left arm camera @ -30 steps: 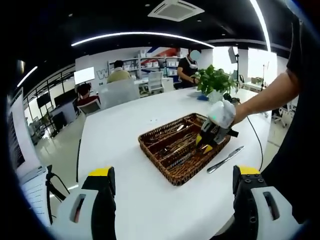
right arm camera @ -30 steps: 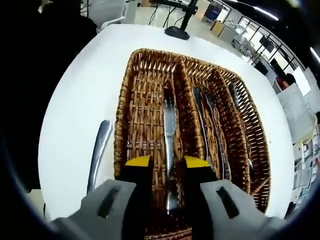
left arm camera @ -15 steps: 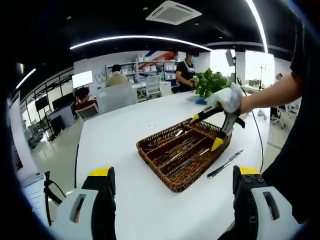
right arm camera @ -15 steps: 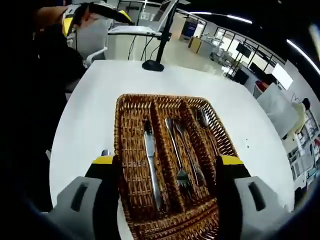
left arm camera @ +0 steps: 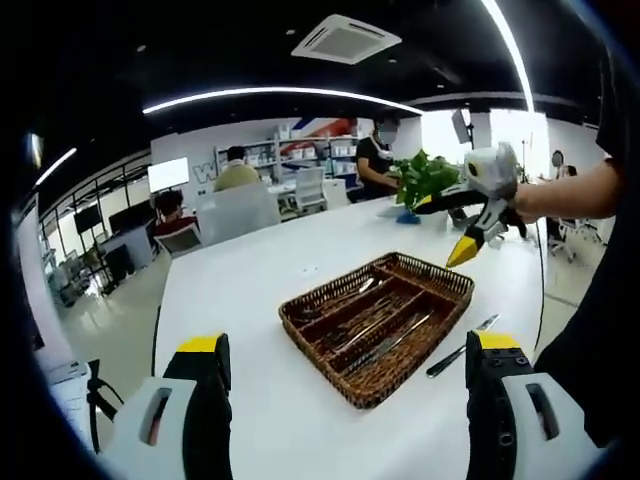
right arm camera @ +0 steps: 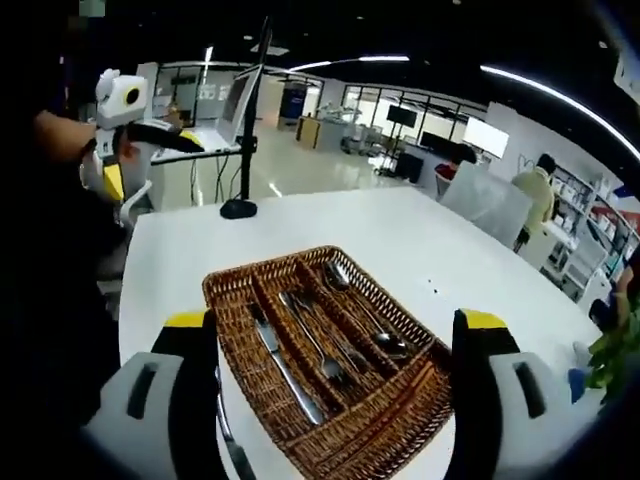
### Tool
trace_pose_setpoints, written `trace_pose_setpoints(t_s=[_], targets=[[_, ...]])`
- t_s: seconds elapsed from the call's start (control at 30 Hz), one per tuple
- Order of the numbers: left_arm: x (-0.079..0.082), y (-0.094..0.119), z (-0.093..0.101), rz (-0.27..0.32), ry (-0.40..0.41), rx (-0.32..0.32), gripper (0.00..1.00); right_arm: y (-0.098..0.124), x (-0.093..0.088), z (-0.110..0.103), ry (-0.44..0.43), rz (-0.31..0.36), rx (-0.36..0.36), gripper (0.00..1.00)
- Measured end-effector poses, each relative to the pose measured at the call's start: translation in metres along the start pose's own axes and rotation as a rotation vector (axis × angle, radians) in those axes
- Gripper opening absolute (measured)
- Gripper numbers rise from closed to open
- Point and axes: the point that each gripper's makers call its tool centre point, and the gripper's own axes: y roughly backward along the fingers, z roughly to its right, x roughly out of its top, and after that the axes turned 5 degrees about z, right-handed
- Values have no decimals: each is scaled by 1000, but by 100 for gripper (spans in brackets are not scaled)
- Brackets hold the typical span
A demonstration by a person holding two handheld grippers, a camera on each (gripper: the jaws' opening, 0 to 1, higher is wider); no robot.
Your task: Arrange the knives, forks, and spoons in their matching storage slots by inserting each utensil handle-first until every utensil is classified and aligned in the correct compartment
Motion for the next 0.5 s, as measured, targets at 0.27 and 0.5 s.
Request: trace_pose_setpoints(t_s=[0.27,0.5], targets=[[-1,2,-6,16,26,2,100,43,5,7,-44,43,-85,100],[1,7,-2,28,23,9,100,75,0,-3,-99,48,-123,100]])
